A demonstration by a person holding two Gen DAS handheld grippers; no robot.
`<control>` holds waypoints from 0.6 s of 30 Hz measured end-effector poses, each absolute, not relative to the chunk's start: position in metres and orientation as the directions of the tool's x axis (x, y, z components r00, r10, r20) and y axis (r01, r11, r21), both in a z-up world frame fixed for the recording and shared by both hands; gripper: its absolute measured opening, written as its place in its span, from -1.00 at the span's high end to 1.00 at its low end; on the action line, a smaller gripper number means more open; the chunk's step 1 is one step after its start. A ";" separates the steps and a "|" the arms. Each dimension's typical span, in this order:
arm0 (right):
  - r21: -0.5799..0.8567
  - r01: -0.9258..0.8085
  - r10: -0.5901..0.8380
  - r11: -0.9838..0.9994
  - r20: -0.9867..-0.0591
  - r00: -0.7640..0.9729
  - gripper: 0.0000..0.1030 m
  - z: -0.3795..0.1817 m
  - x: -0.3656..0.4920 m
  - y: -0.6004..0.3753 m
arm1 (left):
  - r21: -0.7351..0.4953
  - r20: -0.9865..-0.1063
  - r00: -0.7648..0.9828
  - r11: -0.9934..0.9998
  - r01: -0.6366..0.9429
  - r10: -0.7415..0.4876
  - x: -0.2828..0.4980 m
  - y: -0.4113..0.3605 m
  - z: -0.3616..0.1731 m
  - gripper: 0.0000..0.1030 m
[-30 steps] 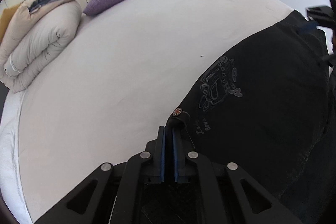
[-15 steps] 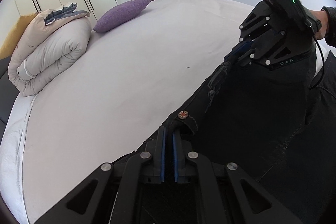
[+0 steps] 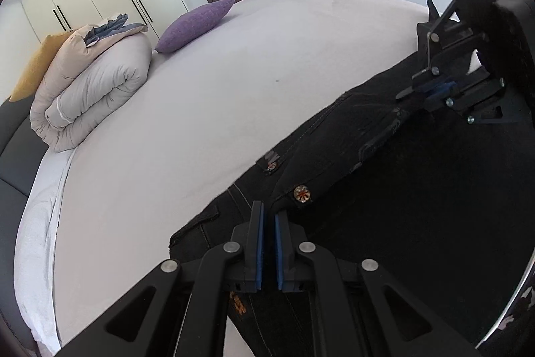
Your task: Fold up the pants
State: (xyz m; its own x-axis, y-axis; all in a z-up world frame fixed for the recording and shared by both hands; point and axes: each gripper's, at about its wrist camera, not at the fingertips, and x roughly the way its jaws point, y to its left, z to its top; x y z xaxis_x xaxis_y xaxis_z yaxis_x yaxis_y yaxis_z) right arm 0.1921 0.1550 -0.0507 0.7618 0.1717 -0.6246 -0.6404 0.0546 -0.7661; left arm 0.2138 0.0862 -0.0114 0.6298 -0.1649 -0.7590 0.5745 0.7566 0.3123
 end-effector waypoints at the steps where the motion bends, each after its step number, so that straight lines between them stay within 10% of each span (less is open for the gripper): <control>1: -0.775 -0.632 0.169 0.017 -0.621 0.766 0.93 -0.060 0.177 0.161 | 0.321 -0.762 0.628 0.750 0.578 -0.157 0.201 0.086 -0.014 0.89; 18: -0.783 -0.525 0.160 -0.332 -0.596 0.787 0.93 -0.142 0.081 0.206 | 0.360 -0.828 0.553 0.674 0.645 -0.087 0.073 0.089 -0.062 0.89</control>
